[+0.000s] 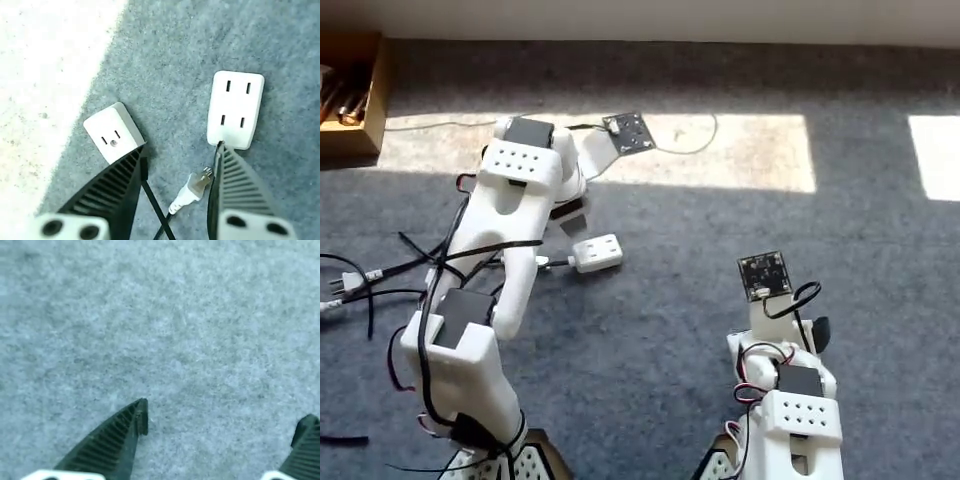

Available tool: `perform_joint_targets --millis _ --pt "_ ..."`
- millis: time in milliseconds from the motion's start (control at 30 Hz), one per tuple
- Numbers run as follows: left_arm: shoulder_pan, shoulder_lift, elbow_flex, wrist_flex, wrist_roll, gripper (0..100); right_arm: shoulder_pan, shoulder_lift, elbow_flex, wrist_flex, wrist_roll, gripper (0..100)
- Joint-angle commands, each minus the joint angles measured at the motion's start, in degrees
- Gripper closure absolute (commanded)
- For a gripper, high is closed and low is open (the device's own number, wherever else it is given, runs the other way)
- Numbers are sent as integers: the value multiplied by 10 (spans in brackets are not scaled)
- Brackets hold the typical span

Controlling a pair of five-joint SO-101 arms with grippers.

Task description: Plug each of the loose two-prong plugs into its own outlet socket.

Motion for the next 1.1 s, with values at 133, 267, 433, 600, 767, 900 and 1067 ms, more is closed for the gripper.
perform_joint_targets --millis 133,267,433,600,767,900,1067 --pt "44 50 -15 9 -2 778 -5 -7 -2 -7 6 570" --pt "56 72 -33 10 0 762 -5 -7 -2 -7 6 570" --pt "60 73 -78 55 -3 655 -5 -7 -2 -7 7 570" --pt "60 74 -80 54 -4 663 -5 -7 -2 -7 18 570" --pt "59 97 -86 53 -4 663 -5 -7 -2 -7 18 570" --pt "56 149 -134 57 -4 663 -5 -7 -2 -7 18 570" --pt "41 211 -220 74 -4 663 -5 -7 -2 -7 18 570"
